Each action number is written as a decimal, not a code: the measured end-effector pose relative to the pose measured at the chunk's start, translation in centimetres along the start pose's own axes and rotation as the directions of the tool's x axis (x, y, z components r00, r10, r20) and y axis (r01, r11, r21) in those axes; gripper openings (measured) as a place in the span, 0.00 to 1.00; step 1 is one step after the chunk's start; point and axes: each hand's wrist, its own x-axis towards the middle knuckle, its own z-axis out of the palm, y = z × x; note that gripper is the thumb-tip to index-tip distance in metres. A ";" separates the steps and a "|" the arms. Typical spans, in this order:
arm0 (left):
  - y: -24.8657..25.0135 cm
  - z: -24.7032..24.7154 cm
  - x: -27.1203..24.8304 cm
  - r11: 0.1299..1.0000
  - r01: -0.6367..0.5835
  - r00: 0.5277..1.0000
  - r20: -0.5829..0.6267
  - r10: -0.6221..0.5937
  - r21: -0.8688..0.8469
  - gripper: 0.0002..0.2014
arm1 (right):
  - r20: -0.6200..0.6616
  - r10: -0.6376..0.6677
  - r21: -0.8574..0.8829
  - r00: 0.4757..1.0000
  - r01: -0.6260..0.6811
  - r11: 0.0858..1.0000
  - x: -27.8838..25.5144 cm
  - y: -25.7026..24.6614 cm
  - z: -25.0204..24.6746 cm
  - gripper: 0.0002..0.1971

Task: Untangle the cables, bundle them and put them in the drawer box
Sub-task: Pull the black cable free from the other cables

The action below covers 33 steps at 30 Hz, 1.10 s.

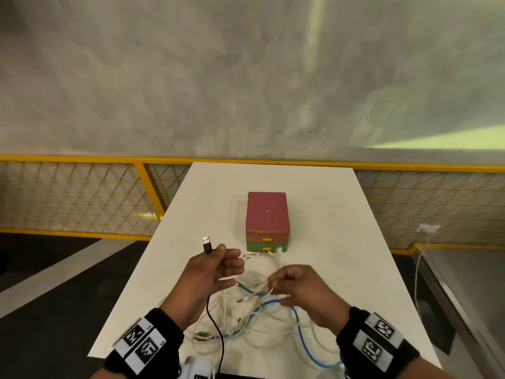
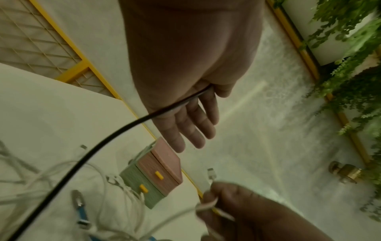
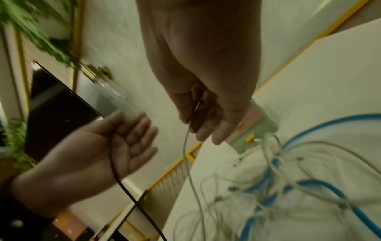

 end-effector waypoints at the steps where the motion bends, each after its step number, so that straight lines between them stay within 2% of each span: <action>1: 0.3 0.7 0.1 1.000 0.004 1.000 0.011 -0.004 0.004 0.21 | -0.051 -0.074 0.046 0.996 0.077 0.996 -0.5 -1.2 -0.2 0.04; 4: 1.6 3.5 0.5 0.999 -0.024 0.995 0.101 0.021 0.033 0.20 | -0.157 -0.269 0.081 0.950 0.284 0.955 -1.7 -4.6 -0.6 0.09; 8: 4.4 7.3 1.1 0.995 -0.085 0.970 0.233 0.070 0.057 0.21 | -0.176 -0.426 -0.027 0.887 0.429 0.903 -3.1 -7.6 -0.6 0.11; 11: 5.9 9.3 1.2 0.992 -0.128 0.936 0.332 0.116 0.014 0.24 | -0.175 -0.457 -0.031 0.872 0.459 0.888 -4.1 -8.7 -0.6 0.11; 15: 6.5 11.0 1.3 0.994 -0.102 0.939 0.328 0.107 -0.032 0.25 | -0.196 -0.495 -0.024 0.846 0.501 0.865 -4.9 -8.7 -1.0 0.12; 18: 6.5 11.7 1.0 0.994 -0.097 0.926 0.361 0.109 -0.053 0.25 | -0.179 -0.532 -0.039 0.828 0.534 0.844 -5.3 -8.5 -1.3 0.15; 22: 6.6 12.2 0.7 0.993 -0.104 0.912 0.393 0.117 -0.055 0.23 | -0.177 -0.544 -0.095 0.820 0.536 0.839 -5.5 -8.5 -1.8 0.13; 25: 6.9 12.0 0.9 0.992 -0.115 0.929 0.347 0.127 -0.053 0.22 | -0.226 -0.470 -0.104 0.853 0.458 0.883 -5.2 -7.3 -2.1 0.08; 27: 7.3 11.7 1.0 0.988 -0.153 0.928 0.344 0.147 -0.008 0.23 | -0.262 -0.280 0.023 0.924 0.295 0.955 -5.1 -6.2 -2.3 0.03; 29: 7.7 11.3 1.1 0.982 -0.187 0.918 0.357 0.172 0.007 0.25 | -0.172 -0.114 0.165 0.979 0.143 0.976 -5.3 -5.1 -2.0 0.03; 33: 7.6 11.1 0.8 0.974 -0.226 0.896 0.396 0.202 0.015 0.30 | 0.049 0.044 0.319 0.998 -0.057 0.946 -5.5 -4.5 -0.6 0.07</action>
